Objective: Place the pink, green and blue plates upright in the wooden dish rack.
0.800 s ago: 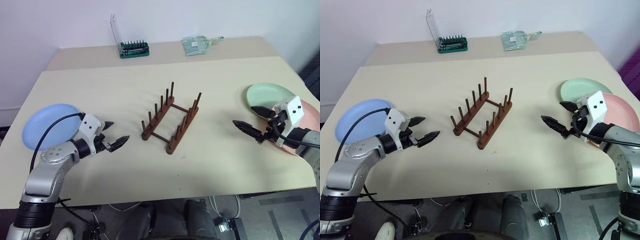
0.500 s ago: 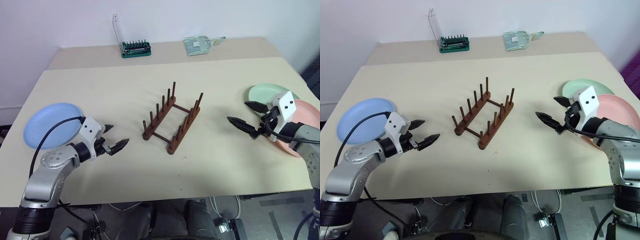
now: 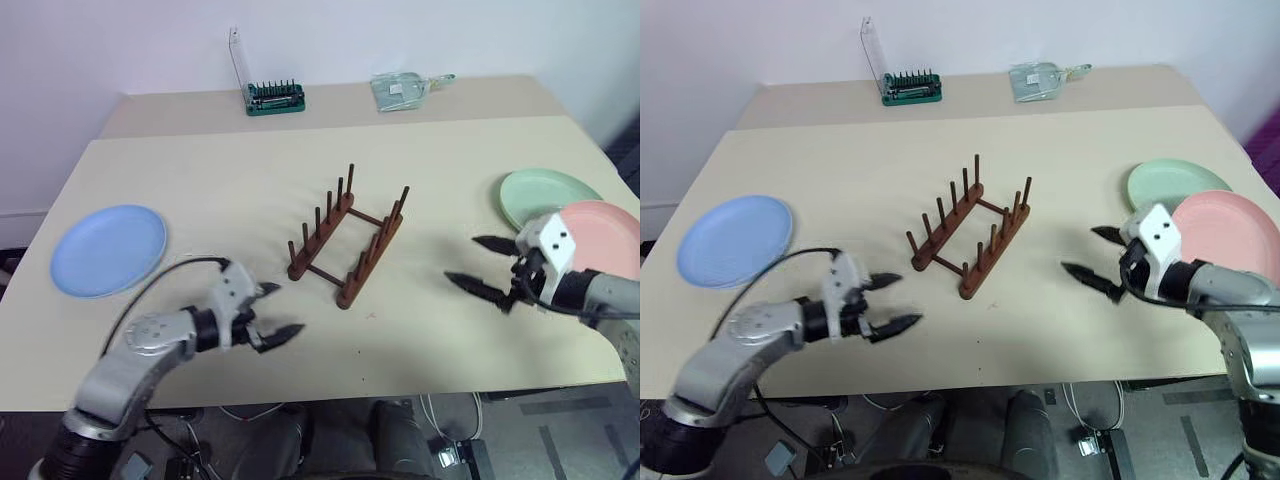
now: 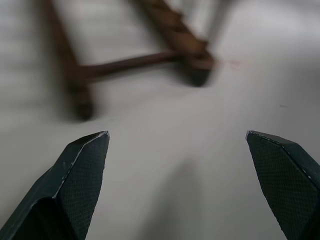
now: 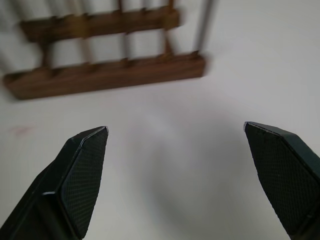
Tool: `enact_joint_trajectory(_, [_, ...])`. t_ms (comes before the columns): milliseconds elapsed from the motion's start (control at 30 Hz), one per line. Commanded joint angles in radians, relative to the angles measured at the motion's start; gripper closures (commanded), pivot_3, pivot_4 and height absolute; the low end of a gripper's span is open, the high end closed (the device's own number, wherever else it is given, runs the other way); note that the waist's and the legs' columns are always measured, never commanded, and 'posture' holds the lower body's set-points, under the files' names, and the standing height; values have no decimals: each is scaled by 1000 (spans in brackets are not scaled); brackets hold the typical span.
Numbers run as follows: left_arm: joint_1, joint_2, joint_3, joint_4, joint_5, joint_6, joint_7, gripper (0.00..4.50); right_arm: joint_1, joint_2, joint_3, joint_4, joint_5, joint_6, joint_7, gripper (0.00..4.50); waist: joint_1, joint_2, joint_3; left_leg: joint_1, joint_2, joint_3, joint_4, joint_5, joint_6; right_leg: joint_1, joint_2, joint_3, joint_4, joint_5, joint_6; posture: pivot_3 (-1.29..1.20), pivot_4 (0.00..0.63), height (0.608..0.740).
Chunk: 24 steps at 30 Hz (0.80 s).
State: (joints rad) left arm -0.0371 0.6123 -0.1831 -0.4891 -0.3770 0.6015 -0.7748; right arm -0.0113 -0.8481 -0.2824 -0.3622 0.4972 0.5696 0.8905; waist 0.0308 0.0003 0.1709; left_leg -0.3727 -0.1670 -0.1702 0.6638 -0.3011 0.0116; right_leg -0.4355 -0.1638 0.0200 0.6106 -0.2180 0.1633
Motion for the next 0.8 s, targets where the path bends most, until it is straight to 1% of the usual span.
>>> enact_joint_trajectory(33, [-45,-53,-61,6,28,-3,30,0,11,11,2,-92,34,23,-16,57,7,0,0,0,0,0,0,-1,1,0,0,0,0,0,0,0,150,740])
enact_joint_trajectory(67, [-68,-84,-92,24,44,0,48,0,18,20,16,-115,33,26,-26,57,10,0,0,0,0,0,0,-1,2,0,0,0,0,0,0,0,150,740])
enact_joint_trajectory(100, [-79,-94,-99,42,52,-5,49,0,14,31,39,-139,30,36,-46,57,12,-1,0,0,0,0,0,-1,2,0,0,0,0,0,0,0,150,740])
enact_joint_trajectory(167, [-113,-155,-143,88,98,-18,95,0,19,54,71,-187,37,51,-73,57,13,-1,0,0,0,0,1,-1,2,1,1,0,0,0,0,0,150,740])
enact_joint_trajectory(267, [-139,-220,-205,134,198,-18,192,0,36,71,85,-221,36,59,-98,57,13,-2,1,0,0,0,1,0,0,1,0,0,-1,0,0,0,150,740])
enact_joint_trajectory(300, [-140,-228,-205,143,210,-15,207,0,30,78,97,-232,36,69,-113,57,13,-2,1,0,0,0,1,1,-2,1,0,0,-1,0,0,0,150,740])
enact_joint_trajectory(400, [-129,-295,-219,157,227,27,272,0,40,83,100,-239,39,68,-123,57,13,-2,0,0,0,0,1,1,-1,2,0,0,-1,0,0,0,150,740])
enact_joint_trajectory(467, [-122,-329,-198,168,217,51,299,0,33,91,115,-243,36,73,-139,57,15,-2,0,1,0,0,2,-1,1,2,0,0,-1,0,0,0,150,740])
enact_joint_trajectory(567, [-124,-392,-162,201,250,57,393,809,44,93,125,-257,44,82,-146,0,16,-2,0,2,0,0,2,-1,2,3,1,0,-1,0,0,0,150,740])
enact_joint_trajectory(733, [-144,-396,-120,238,253,28,408,3413,52,82,146,-250,19,70,-147,0,14,-2,0,2,1,0,2,-1,2,3,1,0,-1,0,0,0,150,740])
enact_joint_trajectory(767, [-153,-391,-119,249,258,11,402,3742,57,75,153,-244,6,62,-144,0,14,-2,0,2,1,0,2,-1,2,3,1,0,-1,0,0,0,150,740])
enact_joint_trajectory(800, [-173,-382,-124,271,266,-12,387,3744,65,64,163,-236,-13,51,-138,0,14,-2,0,2,1,0,2,-1,1,3,1,0,-1,0,0,0,150,740])
